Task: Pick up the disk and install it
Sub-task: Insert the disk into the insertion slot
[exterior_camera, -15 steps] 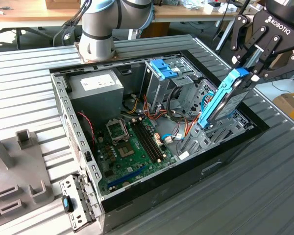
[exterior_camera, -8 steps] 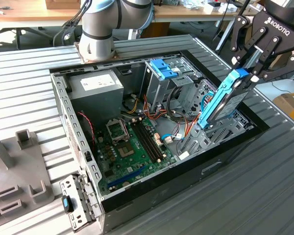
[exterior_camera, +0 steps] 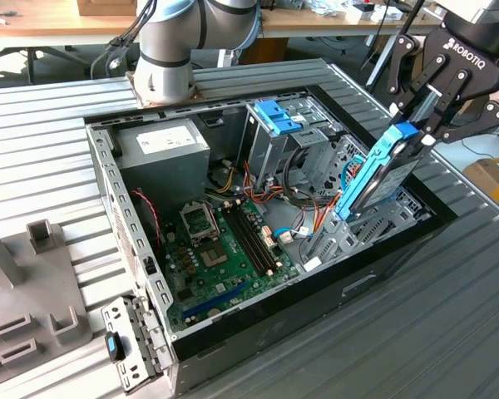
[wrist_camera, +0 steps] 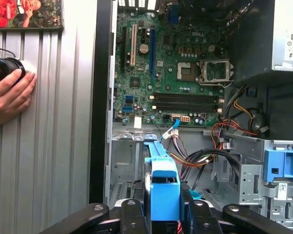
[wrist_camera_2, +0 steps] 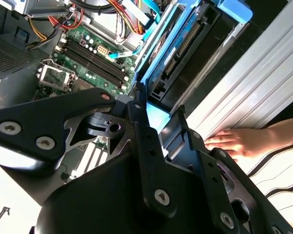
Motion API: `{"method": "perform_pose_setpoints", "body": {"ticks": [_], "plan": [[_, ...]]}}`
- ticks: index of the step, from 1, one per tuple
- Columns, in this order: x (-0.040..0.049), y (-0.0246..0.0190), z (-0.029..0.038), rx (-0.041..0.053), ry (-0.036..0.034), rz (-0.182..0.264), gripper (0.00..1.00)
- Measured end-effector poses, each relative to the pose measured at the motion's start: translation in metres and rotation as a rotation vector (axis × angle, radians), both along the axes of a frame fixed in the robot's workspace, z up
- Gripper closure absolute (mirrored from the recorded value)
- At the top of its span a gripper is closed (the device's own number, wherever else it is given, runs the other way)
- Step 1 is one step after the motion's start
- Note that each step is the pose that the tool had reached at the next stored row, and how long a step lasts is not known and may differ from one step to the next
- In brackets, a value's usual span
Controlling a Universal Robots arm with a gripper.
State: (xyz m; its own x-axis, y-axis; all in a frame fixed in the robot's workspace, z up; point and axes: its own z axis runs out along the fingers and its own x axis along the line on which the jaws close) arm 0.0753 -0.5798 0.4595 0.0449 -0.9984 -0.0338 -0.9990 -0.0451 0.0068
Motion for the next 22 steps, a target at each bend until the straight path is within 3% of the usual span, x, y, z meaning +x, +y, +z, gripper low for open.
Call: {"method": "perform_pose_setpoints", "body": {"ticks": [4, 11, 17, 18, 20, 22], "plan": [[0.0001, 0.0000, -0.0006, -0.0007, -0.0001, -0.001, 0.64], [0.0003, -0.0007, -0.0016, -0.0108, -0.0001, -0.044, 0.64], [0.0002, -0.0006, -0.0017, -0.0128, -0.0001, -0.045, 0.64], [0.0002, -0.0006, -0.0016, -0.0180, -0.0002, -0.045, 0.64], [0.0002, -0.0007, -0.0017, -0.0378, -0.0006, -0.045, 0.64], [0.0002, -0.0008, -0.0017, -0.0382, -0.0007, -0.045, 0.64]]}}
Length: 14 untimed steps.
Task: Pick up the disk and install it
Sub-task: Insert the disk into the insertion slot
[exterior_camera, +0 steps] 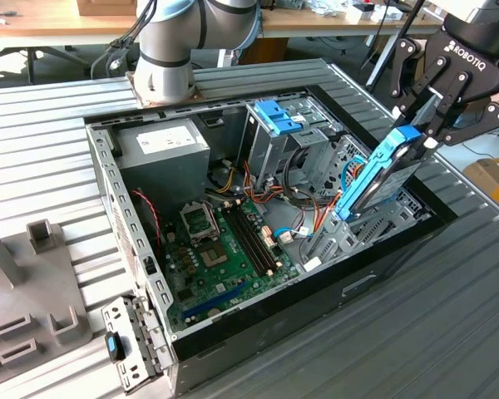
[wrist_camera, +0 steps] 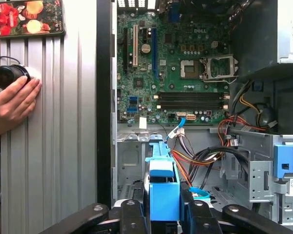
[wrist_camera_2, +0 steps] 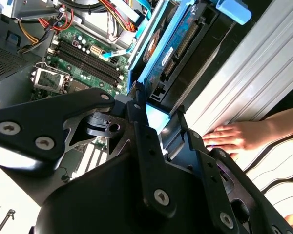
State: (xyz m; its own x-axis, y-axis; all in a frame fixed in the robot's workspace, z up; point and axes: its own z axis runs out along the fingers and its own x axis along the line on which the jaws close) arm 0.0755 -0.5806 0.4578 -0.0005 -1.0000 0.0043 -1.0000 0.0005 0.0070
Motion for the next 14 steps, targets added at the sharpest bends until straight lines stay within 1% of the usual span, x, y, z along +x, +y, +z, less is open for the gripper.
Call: {"method": "perform_pose_setpoints", "body": {"ticks": [1, 4, 6, 7, 8, 9, 12, 14], "plan": [[0.0000, 0.0001, 0.0000, -0.0001, 0.0000, 0.000, 0.64], [0.0001, 0.0001, 0.0034, 0.0000, -0.0002, 0.000, 0.64], [0.0000, 0.0001, 0.0039, 0.0002, 0.0000, 0.000, 0.64], [-0.0001, 0.0000, 0.0040, 0.0058, 0.0000, 0.000, 0.64], [-0.0001, 0.0000, 0.0039, 0.0172, -0.0001, 0.000, 0.64], [0.0000, 0.0000, 0.0039, 0.0195, 0.0000, 0.000, 0.64], [0.0000, -0.0004, 0.0038, 0.0196, 0.0000, 0.000, 0.64], [-0.0001, -0.0004, 0.0015, 0.0194, 0.0000, 0.000, 0.64]]}}
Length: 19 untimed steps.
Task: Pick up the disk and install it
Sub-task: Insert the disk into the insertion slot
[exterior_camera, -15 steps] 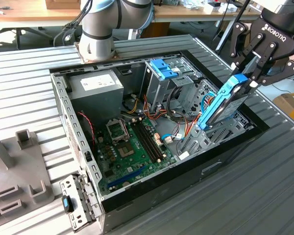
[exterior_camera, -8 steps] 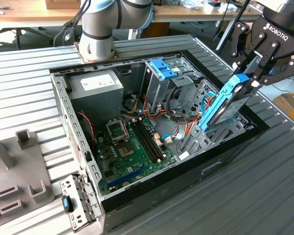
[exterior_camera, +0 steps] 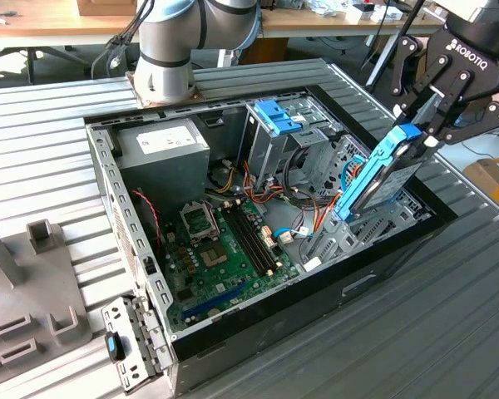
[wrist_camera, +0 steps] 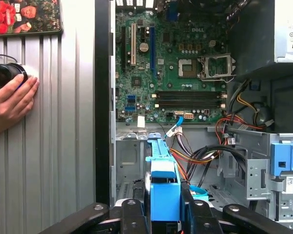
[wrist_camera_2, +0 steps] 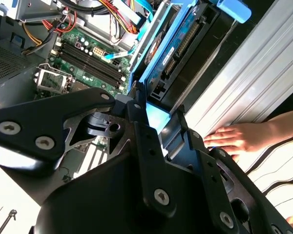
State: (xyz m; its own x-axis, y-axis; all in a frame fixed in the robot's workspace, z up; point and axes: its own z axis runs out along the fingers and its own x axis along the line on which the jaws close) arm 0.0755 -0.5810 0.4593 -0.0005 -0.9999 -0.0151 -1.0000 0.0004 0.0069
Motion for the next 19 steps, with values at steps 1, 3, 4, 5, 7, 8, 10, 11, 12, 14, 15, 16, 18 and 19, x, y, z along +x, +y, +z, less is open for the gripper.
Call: {"method": "perform_pose_setpoints", "body": {"ticks": [1, 3, 4, 5, 7, 8, 10, 11, 12, 14, 15, 16, 18, 19], "plan": [[0.0000, 0.0000, -0.0015, 0.0002, 0.0000, 0.000, 0.64], [0.0000, 0.0000, -0.0052, 0.0002, 0.0000, 0.000, 0.64], [0.0000, 0.0000, -0.0065, 0.0001, 0.0000, 0.000, 0.64], [0.0000, 0.0000, -0.0080, 0.0001, -0.0001, 0.000, 0.64], [0.0000, 0.0000, -0.0099, 0.0001, -0.0003, 0.000, 0.64], [0.0000, -0.0001, -0.0114, 0.0002, -0.0004, 0.000, 0.64], [0.0000, -0.0002, -0.0143, 0.0002, -0.0007, 0.000, 0.64], [0.0000, -0.0003, -0.0154, 0.0002, -0.0008, 0.001, 0.64], [0.0000, -0.0004, -0.0164, 0.0001, -0.0009, 0.001, 0.64], [0.0000, -0.0005, -0.0188, 0.0001, -0.0011, 0.001, 0.64], [0.0000, -0.0006, -0.0201, 0.0001, -0.0012, 0.001, 0.64], [0.0000, -0.0007, -0.0212, 0.0002, -0.0014, 0.002, 0.64], [0.0000, -0.0010, -0.0237, 0.0002, -0.0018, 0.002, 0.64], [0.0000, -0.0016, -0.0270, 0.0001, -0.0028, 0.004, 0.64]]}}
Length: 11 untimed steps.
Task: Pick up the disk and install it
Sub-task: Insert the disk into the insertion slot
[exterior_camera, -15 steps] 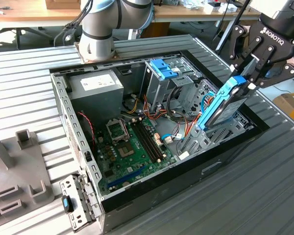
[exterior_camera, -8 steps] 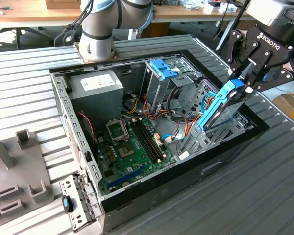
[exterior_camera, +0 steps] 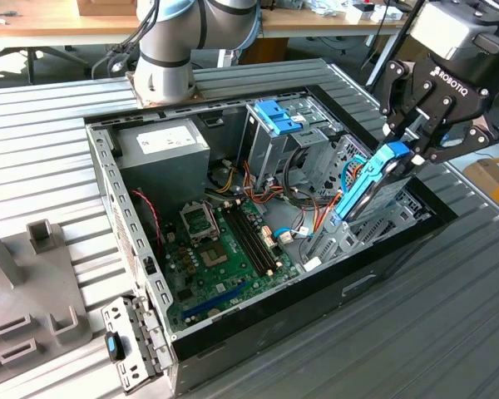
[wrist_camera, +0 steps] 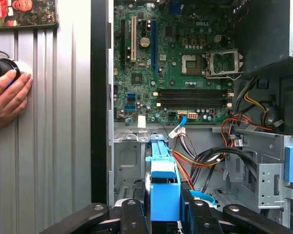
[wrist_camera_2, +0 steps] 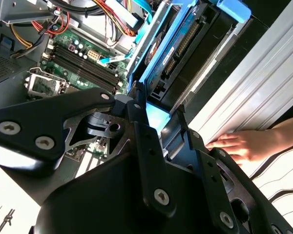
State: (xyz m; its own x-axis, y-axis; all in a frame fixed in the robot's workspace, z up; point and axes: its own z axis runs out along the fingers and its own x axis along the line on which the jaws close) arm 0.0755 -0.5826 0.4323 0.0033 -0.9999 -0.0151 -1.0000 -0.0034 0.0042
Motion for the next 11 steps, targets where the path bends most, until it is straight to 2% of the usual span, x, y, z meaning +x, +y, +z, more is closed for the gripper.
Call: {"method": "perform_pose_setpoints", "body": {"ticks": [1, 5, 7, 11], "plan": [[0.0000, -0.0007, -0.0078, 0.0001, -0.0006, 0.003, 0.64], [-0.0001, -0.0009, -0.0141, 0.0001, -0.0006, 0.006, 0.64], [-0.0002, -0.0013, -0.0214, 0.0000, -0.0005, 0.009, 0.64], [-0.0002, -0.0019, -0.0284, -0.0001, -0.0005, 0.011, 0.64]]}}
